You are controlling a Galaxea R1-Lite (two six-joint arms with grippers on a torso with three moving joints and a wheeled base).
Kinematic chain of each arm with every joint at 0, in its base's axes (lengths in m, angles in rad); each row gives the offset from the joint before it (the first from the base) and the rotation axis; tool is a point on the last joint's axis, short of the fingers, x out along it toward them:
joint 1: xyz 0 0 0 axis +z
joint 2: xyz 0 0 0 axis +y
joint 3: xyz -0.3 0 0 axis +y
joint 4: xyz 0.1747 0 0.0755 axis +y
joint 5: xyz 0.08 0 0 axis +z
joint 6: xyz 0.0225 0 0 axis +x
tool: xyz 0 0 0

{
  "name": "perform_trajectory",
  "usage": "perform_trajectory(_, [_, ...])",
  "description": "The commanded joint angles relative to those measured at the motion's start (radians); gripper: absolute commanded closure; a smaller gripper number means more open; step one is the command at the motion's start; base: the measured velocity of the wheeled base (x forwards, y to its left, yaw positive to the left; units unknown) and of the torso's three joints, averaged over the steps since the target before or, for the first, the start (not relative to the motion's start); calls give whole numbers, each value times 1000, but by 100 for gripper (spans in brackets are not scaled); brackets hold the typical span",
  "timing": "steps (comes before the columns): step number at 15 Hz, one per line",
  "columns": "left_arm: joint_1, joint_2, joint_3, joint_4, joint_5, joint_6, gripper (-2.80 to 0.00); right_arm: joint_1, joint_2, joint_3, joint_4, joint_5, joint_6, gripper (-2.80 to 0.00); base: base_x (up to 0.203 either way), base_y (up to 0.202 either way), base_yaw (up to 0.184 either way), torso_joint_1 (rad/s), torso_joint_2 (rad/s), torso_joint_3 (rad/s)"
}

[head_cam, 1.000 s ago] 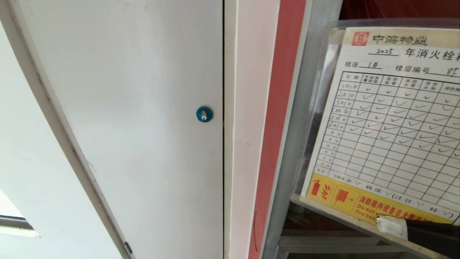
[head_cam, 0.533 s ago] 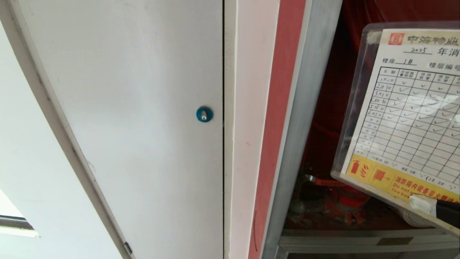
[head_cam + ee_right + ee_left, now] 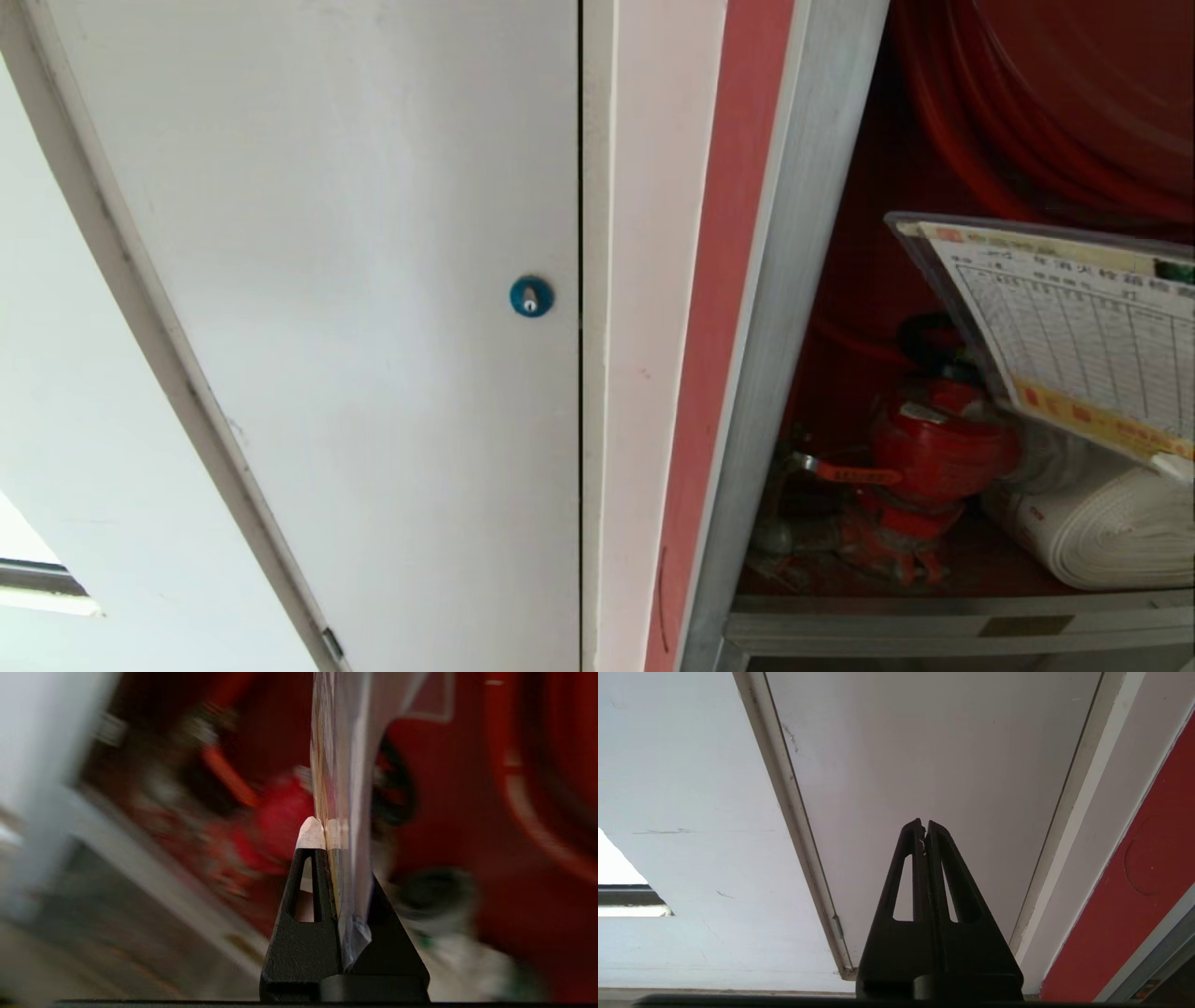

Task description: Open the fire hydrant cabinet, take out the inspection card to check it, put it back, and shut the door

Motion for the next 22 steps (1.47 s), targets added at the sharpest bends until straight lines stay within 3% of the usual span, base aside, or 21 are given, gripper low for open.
perform_trajectory(1, [0,0,12,-1,-1,0,0,-59,12,-31,0,-110,-210,0,0,0,0,0,0,0])
perform_trajectory(5, [0,0,12,-1,-1,0,0,-227,49,-130,3,-129,-477,0,0,0,0,0,0,0])
perform_trajectory(6, [0,0,12,-1,-1,0,0,-288,69,-162,3,-123,-578,0,0,0,0,0,0,0])
perform_trajectory(10, [0,0,12,-1,-1,0,0,-481,175,-251,7,-43,-800,0,0,0,0,0,0,0])
perform_trajectory(12, [0,0,12,-1,-1,0,0,-611,253,-275,-4,187,-851,0,0,0,0,0,0,0])
perform_trajectory(14, [0,0,12,-1,-1,0,0,-721,333,-296,-31,332,-886,0,0,0,0,0,0,0])
perform_trajectory(18, [0,0,12,-1,-1,0,0,-826,408,-300,-109,466,-902,0,0,0,0,0,0,0])
perform_trajectory(22, [0,0,12,-1,-1,0,0,-917,457,-295,-117,538,-902,0,0,0,0,0,0,0])
